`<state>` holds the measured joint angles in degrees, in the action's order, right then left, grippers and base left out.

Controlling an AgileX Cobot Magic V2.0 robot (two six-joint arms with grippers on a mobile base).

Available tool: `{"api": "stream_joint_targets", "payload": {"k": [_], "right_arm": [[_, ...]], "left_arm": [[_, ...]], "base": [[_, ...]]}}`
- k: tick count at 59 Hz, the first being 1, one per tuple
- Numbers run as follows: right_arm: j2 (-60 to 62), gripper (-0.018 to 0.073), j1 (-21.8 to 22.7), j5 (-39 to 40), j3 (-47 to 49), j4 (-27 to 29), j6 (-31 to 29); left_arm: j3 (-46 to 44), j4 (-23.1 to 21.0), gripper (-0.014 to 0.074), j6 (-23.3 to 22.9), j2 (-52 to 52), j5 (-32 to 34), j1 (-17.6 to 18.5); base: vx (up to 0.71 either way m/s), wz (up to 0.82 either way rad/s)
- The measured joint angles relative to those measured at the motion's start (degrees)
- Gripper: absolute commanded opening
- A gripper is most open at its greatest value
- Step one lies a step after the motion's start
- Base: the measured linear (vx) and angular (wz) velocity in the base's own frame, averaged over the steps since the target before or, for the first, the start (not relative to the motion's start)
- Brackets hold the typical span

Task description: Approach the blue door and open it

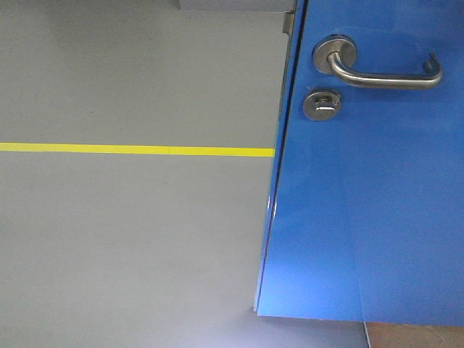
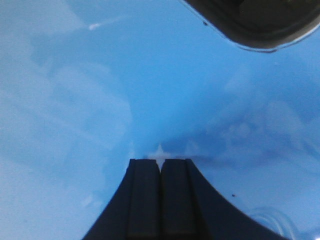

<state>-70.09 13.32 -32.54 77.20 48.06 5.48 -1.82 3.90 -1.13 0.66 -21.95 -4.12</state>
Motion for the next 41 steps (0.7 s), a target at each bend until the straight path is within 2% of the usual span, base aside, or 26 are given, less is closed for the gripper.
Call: {"api": "stream_joint_targets", "payload": {"k": [41], "right_arm": [[0.0, 0.0008, 0.0, 0.2, 0.0, -0.5, 0.0]], "left_arm": [[0.0, 0.0, 0.0073, 0.0, 0.0, 0.0, 0.0]], "base": [[0.02, 0.00]]}}
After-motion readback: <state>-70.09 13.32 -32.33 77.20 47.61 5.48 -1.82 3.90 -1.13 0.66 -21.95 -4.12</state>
